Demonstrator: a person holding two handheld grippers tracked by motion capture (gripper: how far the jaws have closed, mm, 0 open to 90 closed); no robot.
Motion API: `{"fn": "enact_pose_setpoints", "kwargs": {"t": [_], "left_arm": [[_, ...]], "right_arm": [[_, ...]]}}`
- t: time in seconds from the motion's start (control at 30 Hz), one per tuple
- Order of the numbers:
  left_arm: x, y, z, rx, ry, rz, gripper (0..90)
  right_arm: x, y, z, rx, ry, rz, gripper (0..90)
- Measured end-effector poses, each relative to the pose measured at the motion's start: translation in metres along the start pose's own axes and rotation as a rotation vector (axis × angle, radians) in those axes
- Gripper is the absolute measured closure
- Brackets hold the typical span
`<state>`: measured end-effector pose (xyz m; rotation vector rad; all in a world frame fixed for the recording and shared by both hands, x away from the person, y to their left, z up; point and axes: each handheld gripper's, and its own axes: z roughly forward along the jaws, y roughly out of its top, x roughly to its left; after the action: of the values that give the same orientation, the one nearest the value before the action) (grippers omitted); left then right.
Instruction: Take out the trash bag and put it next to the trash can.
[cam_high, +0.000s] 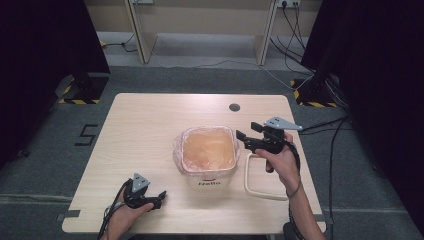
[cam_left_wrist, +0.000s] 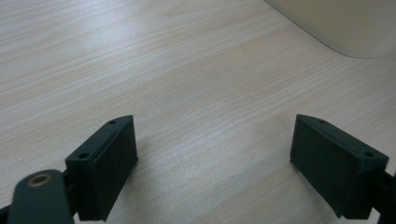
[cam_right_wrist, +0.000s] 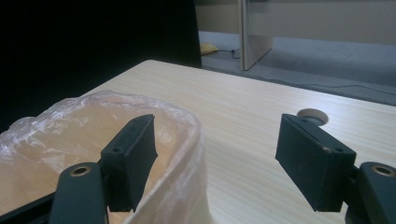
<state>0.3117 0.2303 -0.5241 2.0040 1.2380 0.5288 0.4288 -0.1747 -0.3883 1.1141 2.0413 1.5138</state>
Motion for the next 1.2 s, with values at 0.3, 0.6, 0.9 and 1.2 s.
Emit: {"fn": "enact_pose_setpoints", "kwargs": {"t": [0.3,0.6,0.9,1.2], "left_arm": [[0.0,0.0,0.0,0.0,0.0,0.001,13.9],[0.0,0.0,0.0,0.0,-0.001,-0.001,13.9],[0.0,0.0,0.0,0.0,0.0,0.0,13.9],[0.0,0.0,0.0,0.0,0.0,0.0,13.8]], "right_arm": [[0.011,0.006,0.023,0.016,0.003,-0.043,32.1],[0.015,0.0,0.047,0.08,0.014,-0.089,40.9],[0.013,-0.006,0.057,0.111,0.022,-0.103,46.5],[0.016,-0.007,0.059,0.13,0.019,-0.123,58.7]]}}
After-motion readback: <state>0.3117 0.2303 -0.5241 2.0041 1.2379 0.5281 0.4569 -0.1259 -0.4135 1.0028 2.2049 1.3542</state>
